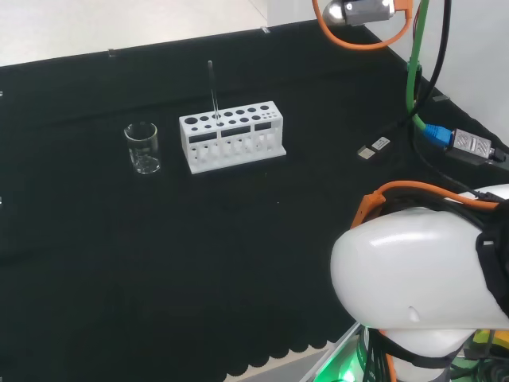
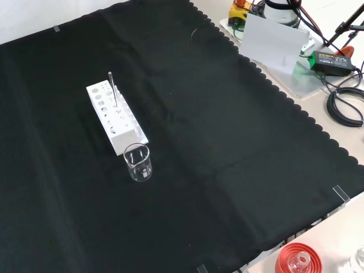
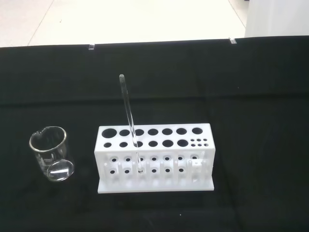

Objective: Take the glass rod from the white test tube rack.

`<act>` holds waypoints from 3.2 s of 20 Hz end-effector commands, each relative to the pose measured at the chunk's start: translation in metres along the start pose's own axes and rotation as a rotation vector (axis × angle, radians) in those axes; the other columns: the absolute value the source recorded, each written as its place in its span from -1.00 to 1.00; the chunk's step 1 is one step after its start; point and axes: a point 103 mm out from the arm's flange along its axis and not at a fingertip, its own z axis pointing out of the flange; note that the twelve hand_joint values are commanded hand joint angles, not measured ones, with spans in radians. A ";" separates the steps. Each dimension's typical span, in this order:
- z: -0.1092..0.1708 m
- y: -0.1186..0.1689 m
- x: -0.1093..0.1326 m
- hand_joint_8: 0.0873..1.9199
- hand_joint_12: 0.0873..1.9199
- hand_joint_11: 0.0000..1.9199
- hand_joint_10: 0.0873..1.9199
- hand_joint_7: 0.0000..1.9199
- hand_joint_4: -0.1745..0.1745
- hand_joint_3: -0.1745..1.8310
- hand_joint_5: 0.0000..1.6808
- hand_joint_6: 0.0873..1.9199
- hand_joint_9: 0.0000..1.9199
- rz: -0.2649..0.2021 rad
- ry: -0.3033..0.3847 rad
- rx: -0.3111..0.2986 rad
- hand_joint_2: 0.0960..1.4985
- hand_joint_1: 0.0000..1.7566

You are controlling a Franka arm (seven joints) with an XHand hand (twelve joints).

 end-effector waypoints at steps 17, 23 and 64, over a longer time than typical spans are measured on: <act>0.004 -0.002 -0.002 -0.30 0.51 -0.96 -0.07 -0.98 -0.11 -0.38 -0.80 -1.00 -0.84 0.011 0.013 -0.034 0.14 -0.51; 0.002 0.003 -0.002 -0.26 0.44 -0.69 -0.16 -0.83 -0.20 -0.39 -0.66 -1.00 -0.62 -0.022 0.072 -0.060 0.05 -0.40; 0.040 0.217 0.028 -0.32 0.27 -0.23 -0.33 -0.37 -0.24 -0.22 -0.32 -0.95 -0.18 -0.198 0.040 0.127 -0.33 -0.05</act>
